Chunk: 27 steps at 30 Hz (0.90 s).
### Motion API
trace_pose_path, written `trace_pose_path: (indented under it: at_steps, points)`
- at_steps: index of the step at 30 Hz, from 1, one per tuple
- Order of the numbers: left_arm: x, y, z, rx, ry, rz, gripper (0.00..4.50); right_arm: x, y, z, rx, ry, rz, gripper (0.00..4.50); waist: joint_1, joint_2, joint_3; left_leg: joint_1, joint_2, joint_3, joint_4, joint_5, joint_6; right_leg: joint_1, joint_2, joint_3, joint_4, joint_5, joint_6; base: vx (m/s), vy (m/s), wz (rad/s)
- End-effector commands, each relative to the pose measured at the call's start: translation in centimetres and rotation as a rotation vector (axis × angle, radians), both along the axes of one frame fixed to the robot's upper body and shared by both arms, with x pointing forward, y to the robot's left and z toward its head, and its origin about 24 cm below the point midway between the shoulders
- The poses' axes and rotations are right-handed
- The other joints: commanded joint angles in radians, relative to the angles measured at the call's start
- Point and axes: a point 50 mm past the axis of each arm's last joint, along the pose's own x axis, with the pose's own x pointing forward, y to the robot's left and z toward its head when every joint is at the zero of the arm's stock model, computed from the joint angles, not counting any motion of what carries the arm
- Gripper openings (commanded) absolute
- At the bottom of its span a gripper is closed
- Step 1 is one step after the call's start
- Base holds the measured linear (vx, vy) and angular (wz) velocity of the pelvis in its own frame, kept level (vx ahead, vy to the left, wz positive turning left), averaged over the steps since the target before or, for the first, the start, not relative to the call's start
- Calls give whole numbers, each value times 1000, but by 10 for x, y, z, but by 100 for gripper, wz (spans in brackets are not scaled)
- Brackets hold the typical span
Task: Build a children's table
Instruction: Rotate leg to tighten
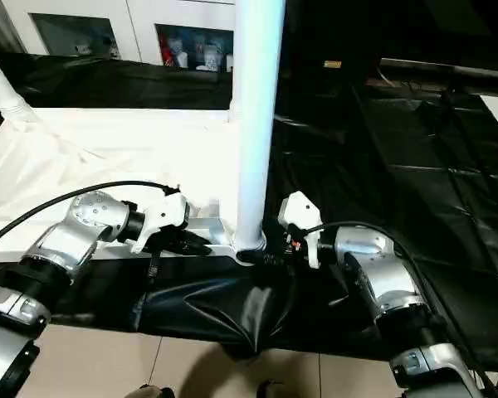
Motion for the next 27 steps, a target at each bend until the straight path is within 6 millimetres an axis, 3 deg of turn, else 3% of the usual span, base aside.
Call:
trace_pose_path:
  at_steps: [1, 8, 11, 15, 17, 19, 20, 22, 27]
  points:
    - [-4, -2, -5, -8, 27, -13, 0, -3, 4, -5, 3, 42, 42, 294, 2, -11, -67, 1, 23, -5, -50, -93, 107, 62, -62, 40, -50, -55, -262, 0, 0, 0]
    - [-4, -3, -7, -10, 27, 0, 0, -6, 5, -12, 15, 56, 13, 239, 3, -11, -69, 1, 22, -5, -49, -96, 105, 64, -63, 40, -50, -66, -260, 0, 0, 0]
    - [4, -9, -10, -17, 11, 100, 0, -1, 6, -19, 23, 43, -123, 224, -1, -13, -68, 2, 22, -5, -50, -107, 95, 61, -64, 41, -53, -94, -255, 0, 0, 0]
    - [22, -23, -13, -49, -33, 333, 0, 15, 10, -32, 40, 0, -476, 210, -8, -13, -58, 11, 17, -10, -56, -192, 33, 52, -67, 40, -80, -329, -197, 0, 0, 0]
    - [28, -29, -14, -55, -45, 422, 0, 21, 13, -36, 67, -3, -649, 206, -13, -14, -60, 6, 15, -15, -60, -193, 14, 54, -68, 39, -83, -378, -165, 0, 0, 0]
    - [32, -34, -15, -63, -61, 494, 0, 25, 14, -38, 88, 8, -778, 203, -14, -16, -63, 7, 15, -16, -60, -190, 19, 56, -67, 39, -83, -360, -158, 0, 0, 0]
    - [35, -41, -15, -78, -68, 553, 0, 27, 17, -40, 109, 23, -912, 203, -15, -13, -60, 13, 13, -11, -59, -202, 24, 45, -64, 41, -88, -364, -160, 0, 0, 0]
    - [36, -43, -15, -82, -66, 567, 0, 28, 18, -41, 113, 27, -947, 201, -14, -15, -66, 9, 11, -13, -57, -181, 26, 54, -68, 43, -84, -341, -166, 0, 0, 0]
    - [37, -52, -15, -81, -84, 554, 0, 32, 28, -39, 149, 43, -980, 201, -10, -9, -70, 3, 10, -11, -54, -136, 60, 58, -63, 41, -75, -225, -184, 0, 0, 0]
